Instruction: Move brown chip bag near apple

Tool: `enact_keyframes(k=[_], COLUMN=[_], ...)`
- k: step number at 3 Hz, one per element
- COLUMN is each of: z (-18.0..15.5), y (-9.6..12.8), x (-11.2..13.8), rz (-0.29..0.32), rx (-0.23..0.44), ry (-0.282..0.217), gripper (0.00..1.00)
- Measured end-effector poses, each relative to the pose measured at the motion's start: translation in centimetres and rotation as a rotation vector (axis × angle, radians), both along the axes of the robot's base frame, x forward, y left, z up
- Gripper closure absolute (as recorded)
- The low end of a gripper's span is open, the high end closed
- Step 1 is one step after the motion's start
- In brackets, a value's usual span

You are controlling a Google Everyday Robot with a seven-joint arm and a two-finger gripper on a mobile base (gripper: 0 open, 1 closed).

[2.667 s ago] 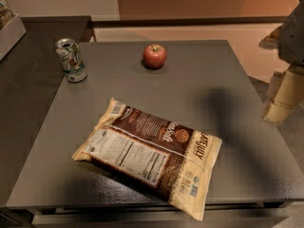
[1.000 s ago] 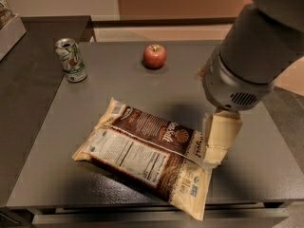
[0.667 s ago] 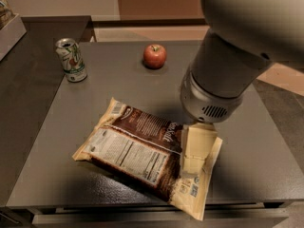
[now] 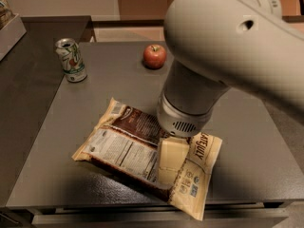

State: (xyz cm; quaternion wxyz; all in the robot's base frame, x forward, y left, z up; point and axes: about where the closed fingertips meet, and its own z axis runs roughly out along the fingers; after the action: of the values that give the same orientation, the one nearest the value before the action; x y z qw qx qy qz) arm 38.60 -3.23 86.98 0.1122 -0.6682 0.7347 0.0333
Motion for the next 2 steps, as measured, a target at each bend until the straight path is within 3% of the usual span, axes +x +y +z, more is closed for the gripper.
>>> enact_keyframes(k=[2], z=[-1.99], y=[1.72], x=[0.60], rz=[-0.040], rx=[0.006], ry=[0.014], gripper=[0.00])
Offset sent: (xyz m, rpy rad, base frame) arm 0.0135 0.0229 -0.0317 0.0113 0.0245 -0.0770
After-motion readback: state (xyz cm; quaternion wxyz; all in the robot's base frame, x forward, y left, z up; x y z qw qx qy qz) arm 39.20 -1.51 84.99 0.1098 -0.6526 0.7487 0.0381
